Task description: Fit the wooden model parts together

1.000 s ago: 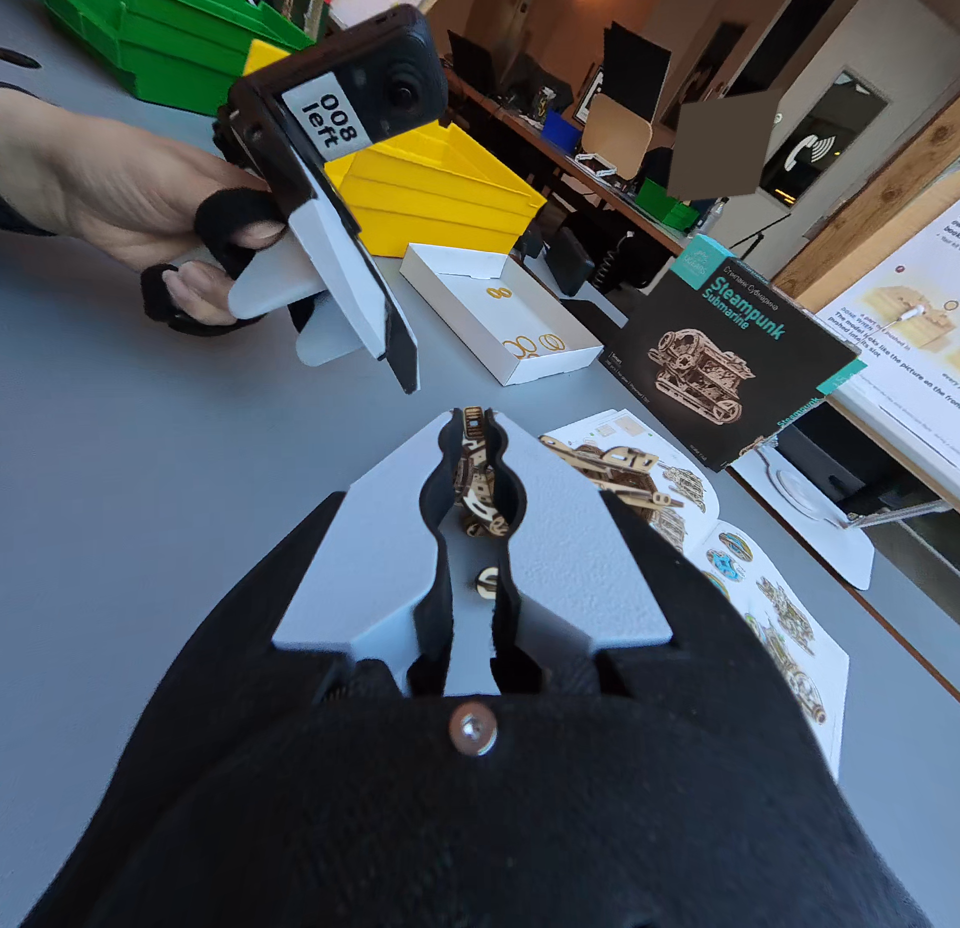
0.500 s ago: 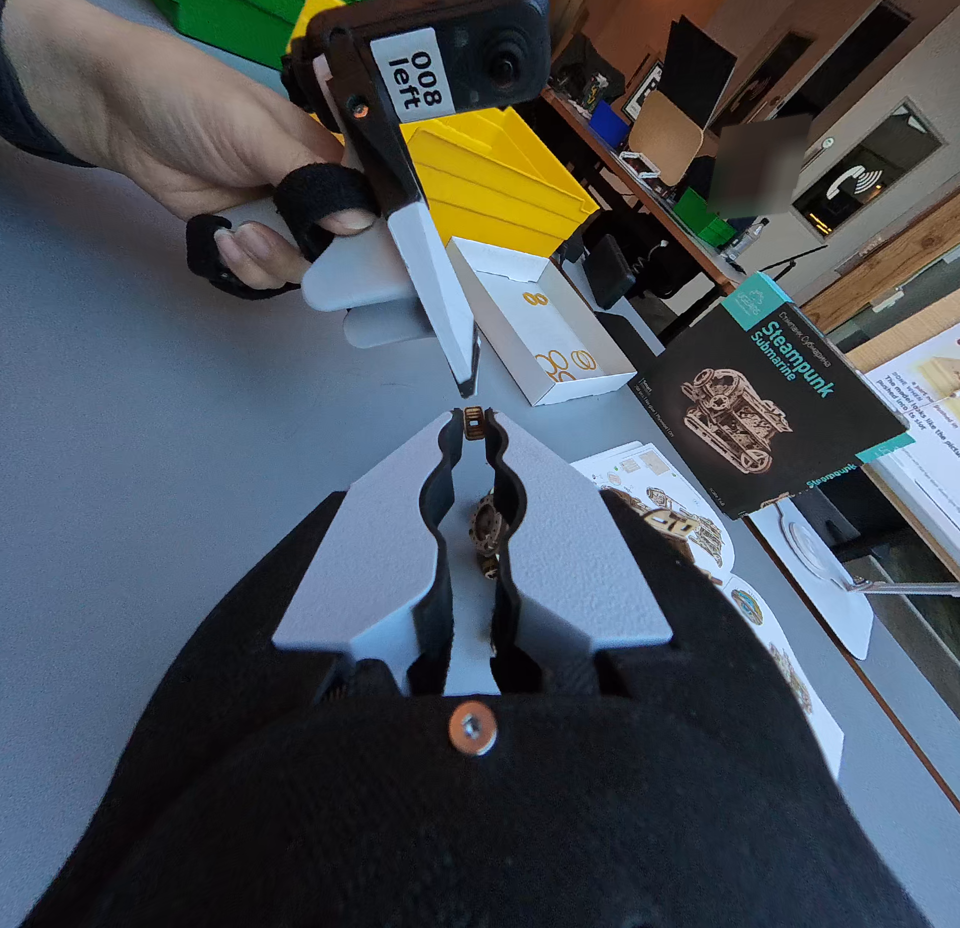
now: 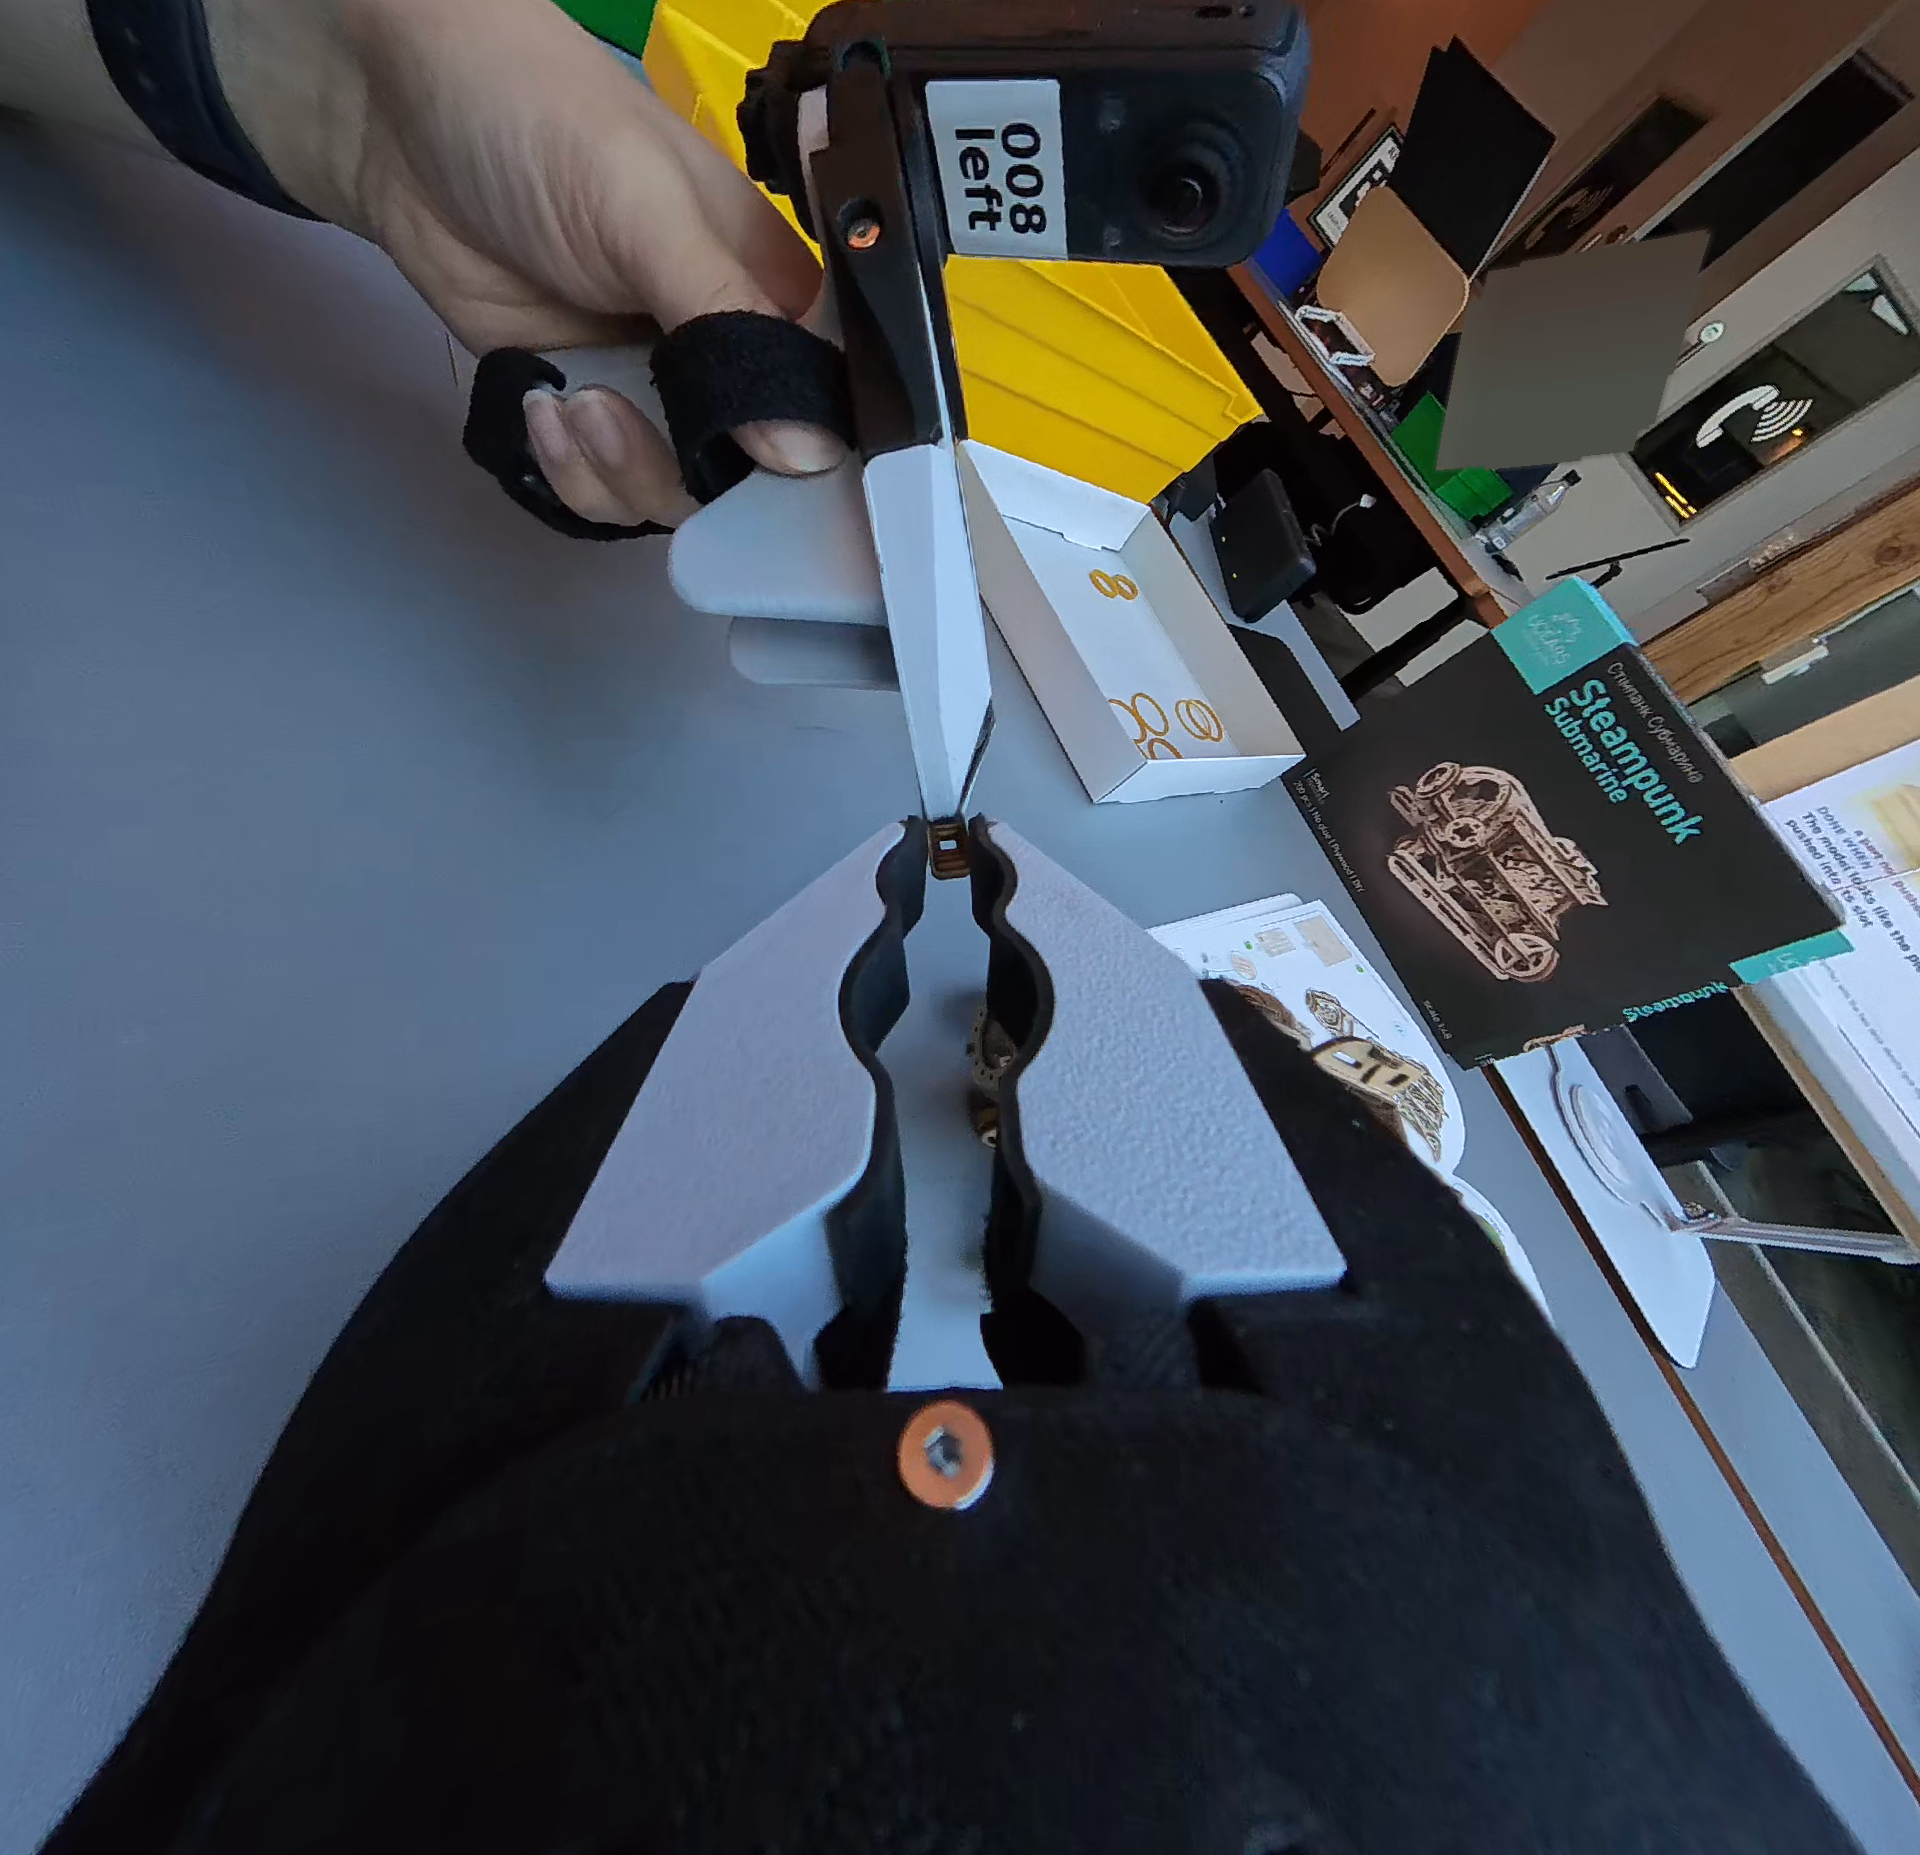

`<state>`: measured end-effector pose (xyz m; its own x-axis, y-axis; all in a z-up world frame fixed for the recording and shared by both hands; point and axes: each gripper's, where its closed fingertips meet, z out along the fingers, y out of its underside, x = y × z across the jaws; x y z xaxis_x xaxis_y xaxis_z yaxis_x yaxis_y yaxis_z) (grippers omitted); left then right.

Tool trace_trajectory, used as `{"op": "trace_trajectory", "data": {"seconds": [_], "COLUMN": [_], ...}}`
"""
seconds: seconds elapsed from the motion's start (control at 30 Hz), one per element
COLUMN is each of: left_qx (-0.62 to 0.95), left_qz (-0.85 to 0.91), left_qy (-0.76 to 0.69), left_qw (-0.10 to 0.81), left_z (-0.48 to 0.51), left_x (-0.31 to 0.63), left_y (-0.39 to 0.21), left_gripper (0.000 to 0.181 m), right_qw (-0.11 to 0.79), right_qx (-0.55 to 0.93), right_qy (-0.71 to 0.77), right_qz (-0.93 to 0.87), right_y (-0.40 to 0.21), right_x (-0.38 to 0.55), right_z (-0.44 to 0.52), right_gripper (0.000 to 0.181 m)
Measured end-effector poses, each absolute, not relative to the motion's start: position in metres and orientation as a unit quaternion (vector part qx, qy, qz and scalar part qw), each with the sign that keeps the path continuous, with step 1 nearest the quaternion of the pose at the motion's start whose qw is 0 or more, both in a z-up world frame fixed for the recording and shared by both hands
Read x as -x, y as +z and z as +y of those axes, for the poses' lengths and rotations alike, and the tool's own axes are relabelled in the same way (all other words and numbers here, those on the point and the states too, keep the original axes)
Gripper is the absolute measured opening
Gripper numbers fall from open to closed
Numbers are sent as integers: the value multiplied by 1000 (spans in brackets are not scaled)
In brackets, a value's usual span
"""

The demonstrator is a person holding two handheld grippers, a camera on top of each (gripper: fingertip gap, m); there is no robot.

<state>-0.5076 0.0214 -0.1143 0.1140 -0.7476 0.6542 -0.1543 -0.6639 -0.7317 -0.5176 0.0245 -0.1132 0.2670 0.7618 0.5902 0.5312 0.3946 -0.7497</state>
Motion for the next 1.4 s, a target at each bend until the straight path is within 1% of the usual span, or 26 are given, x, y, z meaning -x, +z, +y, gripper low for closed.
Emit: {"op": "trace_trajectory", "data": {"seconds": [0.27,0.57,1.03,1.13,1.23,1.3,1.33,1.4], "left_qx": [694,672,656,649,639,630,624,618], "left_qz": [340,350,322,323,330,344,356,377], "left_qy": [-581,-585,-609,-616,-613,-597,-585,-563], "left_qw": [257,289,308,309,328,358,375,399], "left_z": [20,22,31,30,30,30,30,28], "left_x": [511,514,517,517,518,520,521,521], "left_y": [-120,-115,-110,-108,-104,-100,-98,-97], "left_gripper": [1,0,0,0,0,0,0,0], "right_qw": [575,583,589,575,541,514,511,521], "right_qx": [530,532,549,558,585,590,586,581], "right_qy": [90,121,162,200,296,362,372,331], "right_qz": [-616,-603,-570,-564,-527,-506,-507,-530], "right_y": [-118,-111,-104,-104,-101,-96,-94,-98], "right_x": [521,526,519,518,517,516,515,513], "right_z": [23,26,33,32,29,24,21,23], "right_gripper": [6,12,15,13,10,14,16,19]}}
